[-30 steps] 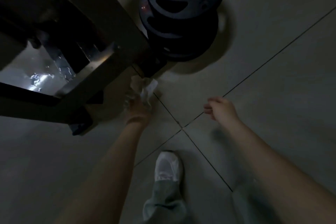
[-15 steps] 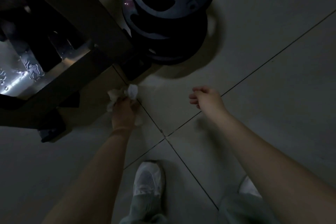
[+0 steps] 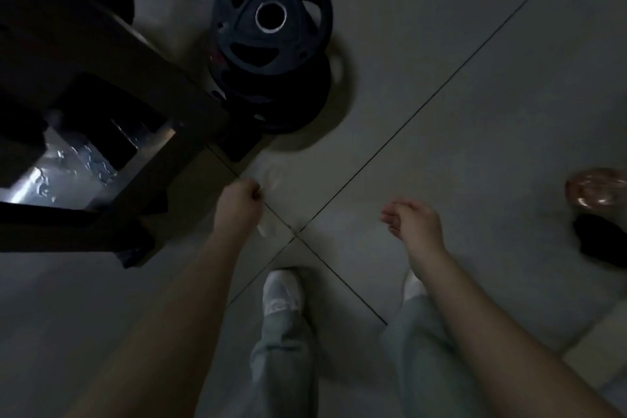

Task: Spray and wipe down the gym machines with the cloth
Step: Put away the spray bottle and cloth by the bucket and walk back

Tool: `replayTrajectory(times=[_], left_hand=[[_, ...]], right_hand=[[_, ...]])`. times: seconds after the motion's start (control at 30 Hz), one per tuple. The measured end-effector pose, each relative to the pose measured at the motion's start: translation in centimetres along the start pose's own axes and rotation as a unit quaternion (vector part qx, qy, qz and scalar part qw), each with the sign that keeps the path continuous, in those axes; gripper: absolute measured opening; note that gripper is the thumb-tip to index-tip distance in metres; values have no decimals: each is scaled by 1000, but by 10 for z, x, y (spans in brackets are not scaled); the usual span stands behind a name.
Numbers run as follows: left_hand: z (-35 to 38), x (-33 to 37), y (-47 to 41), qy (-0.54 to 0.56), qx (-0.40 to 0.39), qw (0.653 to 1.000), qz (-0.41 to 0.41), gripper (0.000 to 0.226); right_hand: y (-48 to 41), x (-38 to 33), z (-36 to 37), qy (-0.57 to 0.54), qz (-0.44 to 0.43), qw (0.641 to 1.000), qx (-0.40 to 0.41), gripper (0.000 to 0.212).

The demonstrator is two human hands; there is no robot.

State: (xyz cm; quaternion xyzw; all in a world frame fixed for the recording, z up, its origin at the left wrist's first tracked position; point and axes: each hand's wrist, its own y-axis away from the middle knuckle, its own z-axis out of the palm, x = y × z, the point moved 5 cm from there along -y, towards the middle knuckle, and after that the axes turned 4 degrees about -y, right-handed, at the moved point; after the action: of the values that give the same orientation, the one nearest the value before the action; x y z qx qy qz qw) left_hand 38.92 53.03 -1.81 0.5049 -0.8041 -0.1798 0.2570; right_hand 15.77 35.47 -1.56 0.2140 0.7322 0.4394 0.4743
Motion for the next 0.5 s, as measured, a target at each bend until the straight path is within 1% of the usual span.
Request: replayTrajectory(times=[0.07,0.13,0.2,0.3,0.37,0.5], left_hand=[[-29,36,16,2,-18,1000,17,38],[-50,66,29,5,-41,999,22,38],[-73,102,43,33,-58,998,21,37],[-114,165,69,91,-59,993,39,39],[-148,211,92,109,-56,991,55,43],[-208,295,135,144,-52,985,83,44]], right_hand=[[26,-30,-22,-39,5,999,23,23],[47,-55,-36,-64,7,997,30,19],[68,-87,-52,-93,6,995,32,18],[102,-139,-81,-167,10,985,50,18],[127,-176,-107,-217,11,974,65,18],[176,-248,-162,-266,8,962,66,21]])
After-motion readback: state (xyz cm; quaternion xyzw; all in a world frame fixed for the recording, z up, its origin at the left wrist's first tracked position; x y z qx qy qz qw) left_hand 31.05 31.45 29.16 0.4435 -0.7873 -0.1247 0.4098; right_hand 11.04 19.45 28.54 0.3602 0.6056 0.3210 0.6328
